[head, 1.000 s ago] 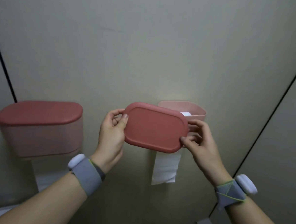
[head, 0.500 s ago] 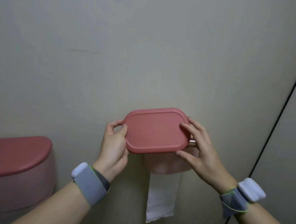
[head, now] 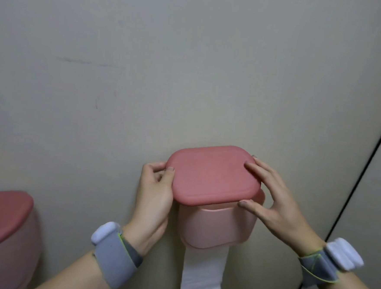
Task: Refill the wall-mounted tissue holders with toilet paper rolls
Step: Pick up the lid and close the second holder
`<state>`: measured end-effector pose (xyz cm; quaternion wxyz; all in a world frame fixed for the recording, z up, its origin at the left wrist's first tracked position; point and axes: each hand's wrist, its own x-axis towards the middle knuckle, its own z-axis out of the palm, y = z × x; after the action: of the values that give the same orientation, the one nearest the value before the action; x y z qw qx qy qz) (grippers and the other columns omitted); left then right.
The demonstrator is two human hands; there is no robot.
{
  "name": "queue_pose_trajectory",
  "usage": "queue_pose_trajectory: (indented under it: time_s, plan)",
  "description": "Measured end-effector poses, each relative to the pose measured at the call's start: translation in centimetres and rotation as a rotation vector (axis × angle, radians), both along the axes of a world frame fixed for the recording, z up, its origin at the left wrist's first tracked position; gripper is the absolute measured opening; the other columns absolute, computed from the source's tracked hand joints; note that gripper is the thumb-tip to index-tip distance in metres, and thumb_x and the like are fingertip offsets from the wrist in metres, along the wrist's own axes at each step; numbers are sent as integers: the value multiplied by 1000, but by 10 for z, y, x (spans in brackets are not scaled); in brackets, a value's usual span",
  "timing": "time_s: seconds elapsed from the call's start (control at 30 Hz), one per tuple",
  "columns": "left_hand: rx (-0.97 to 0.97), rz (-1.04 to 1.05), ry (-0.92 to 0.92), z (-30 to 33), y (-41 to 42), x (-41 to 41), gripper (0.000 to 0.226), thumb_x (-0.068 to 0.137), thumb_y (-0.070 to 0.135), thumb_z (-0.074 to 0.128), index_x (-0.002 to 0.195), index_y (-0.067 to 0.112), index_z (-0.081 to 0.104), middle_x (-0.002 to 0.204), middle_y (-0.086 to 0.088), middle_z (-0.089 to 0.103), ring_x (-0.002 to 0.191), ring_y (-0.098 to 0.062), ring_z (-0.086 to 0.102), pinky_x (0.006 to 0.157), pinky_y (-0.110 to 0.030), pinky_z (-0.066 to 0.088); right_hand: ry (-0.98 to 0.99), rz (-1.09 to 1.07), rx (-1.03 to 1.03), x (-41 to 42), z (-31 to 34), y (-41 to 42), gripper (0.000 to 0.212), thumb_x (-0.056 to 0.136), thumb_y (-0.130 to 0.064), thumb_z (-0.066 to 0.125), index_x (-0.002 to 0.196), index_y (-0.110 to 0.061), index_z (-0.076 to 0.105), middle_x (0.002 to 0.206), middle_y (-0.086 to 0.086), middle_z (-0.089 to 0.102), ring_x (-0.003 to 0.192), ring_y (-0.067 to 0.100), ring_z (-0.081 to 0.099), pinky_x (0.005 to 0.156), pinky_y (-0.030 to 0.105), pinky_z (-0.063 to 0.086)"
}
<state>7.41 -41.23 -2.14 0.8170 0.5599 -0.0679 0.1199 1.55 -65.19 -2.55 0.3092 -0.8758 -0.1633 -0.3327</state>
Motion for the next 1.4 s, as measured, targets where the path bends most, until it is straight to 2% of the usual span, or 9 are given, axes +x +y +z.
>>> queue_pose_trajectory:
  time_s: [0.2,0.27,0.33,0.43,0.63,0.73,0.97,1.13,1.4]
  plan:
    - [397,127,-139,-22,-6,-8,7,95,29,59,101,31,56,105,16,65,85,21,59,72,1,42,16,114,145,17,-14,-20,65,80,-44,71,139,-23,51,147,-6,46,141,7,39,118,34,31]
    - [482,114,-133,-30,-11,-15,34,86,57,59,111,34,54,113,16,63,92,16,59,81,-8,43,53,168,219,20,-21,-29,64,81,-49,68,138,-27,51,146,-10,47,140,9,41,117,41,33]
    - [555,112,-112,-39,-18,-19,48,82,68,55,118,36,51,120,11,60,96,13,58,87,-14,43,82,214,278,24,-28,-37,64,81,-56,67,137,-30,51,145,-12,48,139,9,42,116,38,34]
    - [619,140,-112,-48,-27,-21,33,86,60,51,113,42,48,122,9,58,100,14,57,86,-4,41,122,257,324,29,-38,-47,62,80,-55,65,136,-33,51,145,-12,48,139,8,42,116,32,33]
    - [667,199,-115,-52,-30,-20,57,75,72,44,123,40,45,125,12,57,117,-2,57,104,-32,45,187,309,374,38,-50,-47,58,84,-48,66,136,-28,51,148,-10,45,140,6,39,111,19,35]
    - [666,204,-123,-53,-31,-20,63,75,71,44,127,35,44,128,10,57,120,-4,56,107,-37,44,167,306,354,40,-52,-47,60,82,-52,63,136,-27,51,147,-7,44,141,8,38,114,30,36]
    - [714,213,-138,-50,-33,-23,72,77,73,38,138,34,41,129,19,51,118,20,43,92,3,30,98,253,311,42,-42,-48,63,82,-59,61,134,-24,53,140,-3,46,138,11,41,113,52,36]
    - [695,178,-114,-55,-34,-26,78,81,67,43,150,33,31,146,20,44,129,14,41,105,-10,27,131,255,288,37,-43,-46,62,86,-52,54,140,-21,48,149,-4,40,143,5,33,119,40,27]
    - [670,213,-165,-29,-40,-22,82,86,74,43,154,40,13,142,40,21,128,26,22,95,7,16,129,304,320,33,-17,-37,72,86,-31,70,150,-26,35,160,-9,22,148,-2,18,123,40,21]
